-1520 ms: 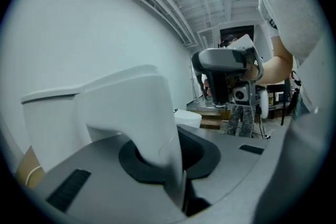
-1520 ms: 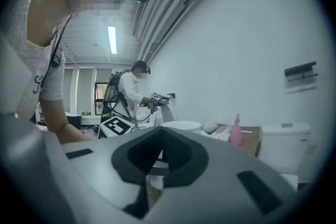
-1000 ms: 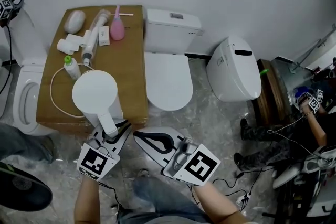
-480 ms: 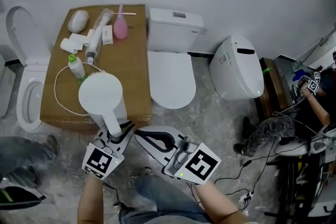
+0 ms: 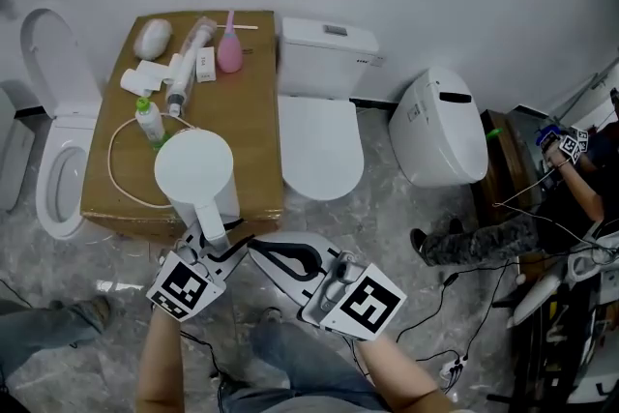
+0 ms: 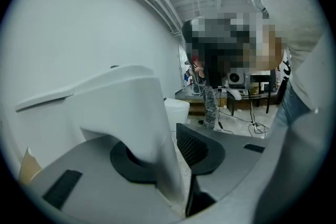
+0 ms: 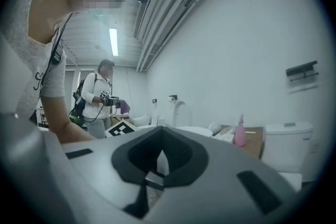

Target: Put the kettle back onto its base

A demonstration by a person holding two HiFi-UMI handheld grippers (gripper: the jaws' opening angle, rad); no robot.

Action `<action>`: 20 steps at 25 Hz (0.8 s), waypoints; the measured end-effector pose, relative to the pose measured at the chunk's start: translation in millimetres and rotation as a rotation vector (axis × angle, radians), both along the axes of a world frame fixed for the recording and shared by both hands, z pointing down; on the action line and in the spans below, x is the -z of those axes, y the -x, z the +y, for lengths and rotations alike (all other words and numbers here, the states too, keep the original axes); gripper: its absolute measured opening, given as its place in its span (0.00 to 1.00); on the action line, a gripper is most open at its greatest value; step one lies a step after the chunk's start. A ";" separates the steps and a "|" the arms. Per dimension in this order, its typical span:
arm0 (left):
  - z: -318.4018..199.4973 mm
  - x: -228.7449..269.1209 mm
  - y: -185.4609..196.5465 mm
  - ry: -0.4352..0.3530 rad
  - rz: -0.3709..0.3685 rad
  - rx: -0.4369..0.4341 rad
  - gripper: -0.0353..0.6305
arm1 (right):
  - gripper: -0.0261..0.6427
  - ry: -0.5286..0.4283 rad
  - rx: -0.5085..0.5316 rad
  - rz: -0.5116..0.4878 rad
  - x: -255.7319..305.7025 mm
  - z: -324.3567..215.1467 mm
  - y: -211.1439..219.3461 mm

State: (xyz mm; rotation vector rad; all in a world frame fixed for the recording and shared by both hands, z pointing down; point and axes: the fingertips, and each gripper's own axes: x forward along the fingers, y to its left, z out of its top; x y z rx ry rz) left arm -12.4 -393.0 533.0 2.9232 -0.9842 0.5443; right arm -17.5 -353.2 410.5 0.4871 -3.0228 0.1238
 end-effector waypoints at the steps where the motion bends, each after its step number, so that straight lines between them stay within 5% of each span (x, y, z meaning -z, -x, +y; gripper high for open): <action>1: -0.4 2.1 2.0 -0.005 0.012 0.006 0.23 | 0.05 -0.002 -0.001 -0.002 0.9 1.4 -0.5; 11: -14.1 -2.4 -0.3 0.003 0.086 0.051 0.11 | 0.05 -0.006 -0.037 -0.001 7.9 6.5 -10.5; 20: 8.5 10.4 26.2 -0.010 0.026 0.004 0.27 | 0.05 -0.008 -0.045 -0.012 15.7 20.9 -7.0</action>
